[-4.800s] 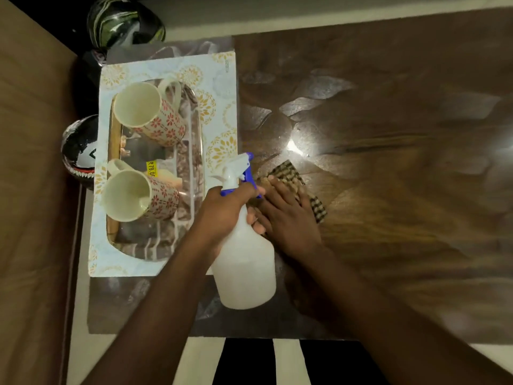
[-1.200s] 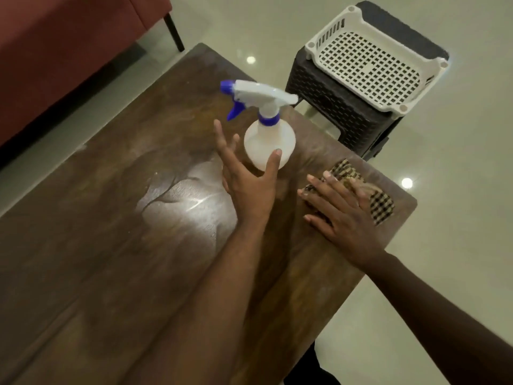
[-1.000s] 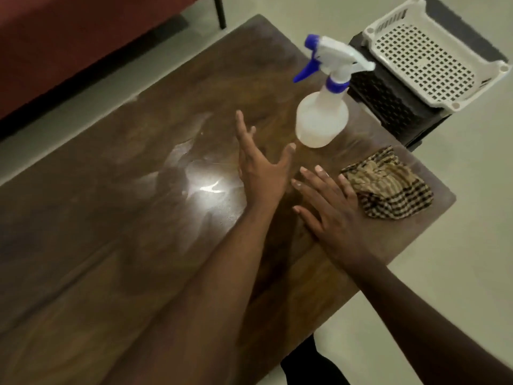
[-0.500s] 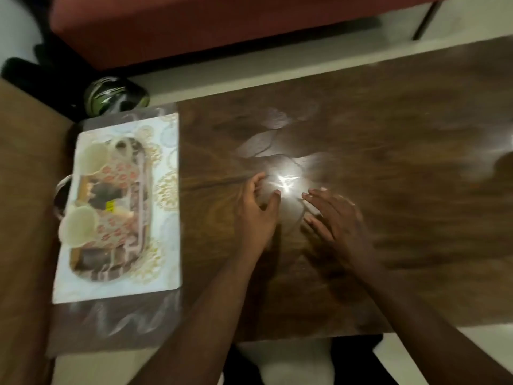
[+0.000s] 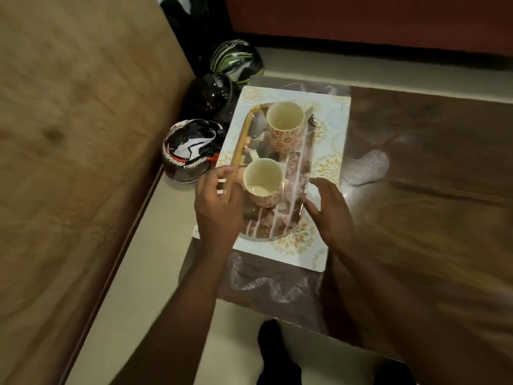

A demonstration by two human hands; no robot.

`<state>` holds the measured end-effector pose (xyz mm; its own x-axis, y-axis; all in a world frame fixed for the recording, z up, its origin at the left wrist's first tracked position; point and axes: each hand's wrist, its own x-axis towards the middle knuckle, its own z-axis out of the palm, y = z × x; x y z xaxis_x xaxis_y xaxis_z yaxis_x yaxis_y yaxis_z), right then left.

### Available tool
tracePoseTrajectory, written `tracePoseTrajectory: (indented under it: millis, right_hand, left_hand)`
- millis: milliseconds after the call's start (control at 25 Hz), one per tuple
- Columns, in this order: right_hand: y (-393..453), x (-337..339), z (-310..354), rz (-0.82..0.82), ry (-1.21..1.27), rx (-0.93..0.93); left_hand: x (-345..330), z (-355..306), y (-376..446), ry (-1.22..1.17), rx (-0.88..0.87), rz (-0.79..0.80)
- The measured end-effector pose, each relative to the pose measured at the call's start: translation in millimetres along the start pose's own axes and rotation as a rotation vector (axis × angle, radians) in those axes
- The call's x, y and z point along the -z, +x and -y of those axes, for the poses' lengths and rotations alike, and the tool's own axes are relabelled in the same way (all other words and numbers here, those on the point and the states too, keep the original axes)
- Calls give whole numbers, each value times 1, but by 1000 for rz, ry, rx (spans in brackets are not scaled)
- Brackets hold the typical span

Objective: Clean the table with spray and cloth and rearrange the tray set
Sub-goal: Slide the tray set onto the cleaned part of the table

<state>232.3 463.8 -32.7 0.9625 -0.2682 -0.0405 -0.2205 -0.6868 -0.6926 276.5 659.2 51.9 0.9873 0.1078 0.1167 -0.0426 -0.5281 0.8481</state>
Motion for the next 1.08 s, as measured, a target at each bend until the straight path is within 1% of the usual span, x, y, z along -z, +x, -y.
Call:
tracePoseTrajectory:
  millis: [40,80,160,240,280,360,480,560,720,880,960,1080]
  right_hand:
    - [6,-9,1,10,-79,-57]
    - [10,-17,3,32,-151,-117]
    - [14,-33,8,60,-258,-175]
    - [11,-42,12,24,-296,-180]
    - [10,-46,13,-5,-287,-205]
    - [9,-50,15,-45,-235,-293]
    - [7,-60,12,-63,-247,-304]
    - [7,-64,11,-59,-257,-301]
    - [8,-68,10,-51,-268,-311]
    - [11,-67,4,-98,-229,-310]
    - [14,-60,-4,-91,-232,-310]
    - [12,-43,-17,-113,-198,-306]
  left_hand:
    - [7,19,10,57,51,-10]
    - [10,40,18,141,86,14]
    - [9,75,32,321,146,132]
    - [0,94,41,437,197,270]
    - [-4,98,46,457,229,308]
    - [-10,102,54,455,279,306]
    - [-15,102,61,477,266,229]
    - [-16,98,66,415,296,218]
    - [-10,95,88,301,466,311]
    - [-5,102,90,19,585,523]
    - [-11,99,81,-29,589,562]
    - [-26,94,62,-74,576,546]
